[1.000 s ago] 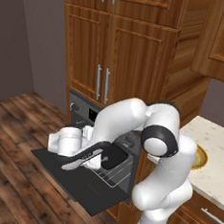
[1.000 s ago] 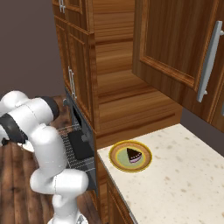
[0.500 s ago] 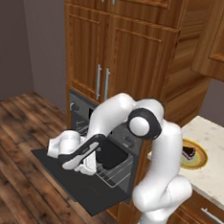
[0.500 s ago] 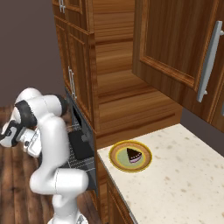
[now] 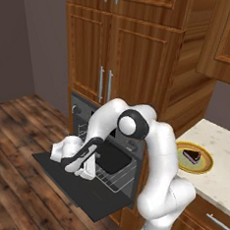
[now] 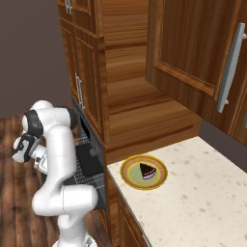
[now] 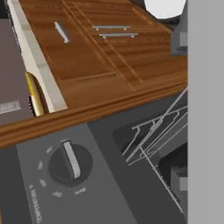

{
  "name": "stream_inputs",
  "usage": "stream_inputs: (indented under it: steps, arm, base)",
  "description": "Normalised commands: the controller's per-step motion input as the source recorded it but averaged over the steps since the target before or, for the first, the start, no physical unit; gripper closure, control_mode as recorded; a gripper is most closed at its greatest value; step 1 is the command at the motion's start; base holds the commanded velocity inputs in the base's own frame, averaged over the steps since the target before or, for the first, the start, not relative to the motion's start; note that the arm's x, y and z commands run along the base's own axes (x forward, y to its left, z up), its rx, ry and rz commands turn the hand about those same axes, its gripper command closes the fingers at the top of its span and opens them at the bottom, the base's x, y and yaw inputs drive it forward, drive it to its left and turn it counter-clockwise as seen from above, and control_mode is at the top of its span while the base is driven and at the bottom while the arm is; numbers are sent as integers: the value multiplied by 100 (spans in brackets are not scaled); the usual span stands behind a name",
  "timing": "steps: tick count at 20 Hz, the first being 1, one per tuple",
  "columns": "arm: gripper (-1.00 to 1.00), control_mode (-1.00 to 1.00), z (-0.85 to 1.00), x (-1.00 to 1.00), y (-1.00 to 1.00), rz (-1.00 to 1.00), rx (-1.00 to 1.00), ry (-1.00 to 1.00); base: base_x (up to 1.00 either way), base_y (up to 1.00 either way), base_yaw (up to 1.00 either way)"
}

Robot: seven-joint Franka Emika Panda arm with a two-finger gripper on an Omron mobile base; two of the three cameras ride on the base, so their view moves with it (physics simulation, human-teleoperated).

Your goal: Take the baked cake out of the oven and place it on the plate for cooling. Then close the oven door.

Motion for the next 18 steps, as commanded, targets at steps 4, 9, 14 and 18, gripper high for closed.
stream_inputs:
  steps: [4,9,14,18]
  arm:
    - [-100,-100,-49,56,21,-4,0,-1]
    - [-100,-100,-55,37,17,-8,0,-2]
    - [-100,-100,-43,37,6,-7,0,-7]
    - [-100,-100,-39,41,0,-6,0,-11]
  base:
    - [0,0,0]
    - [0,0,0]
    - [0,0,0]
    - [0,0,0]
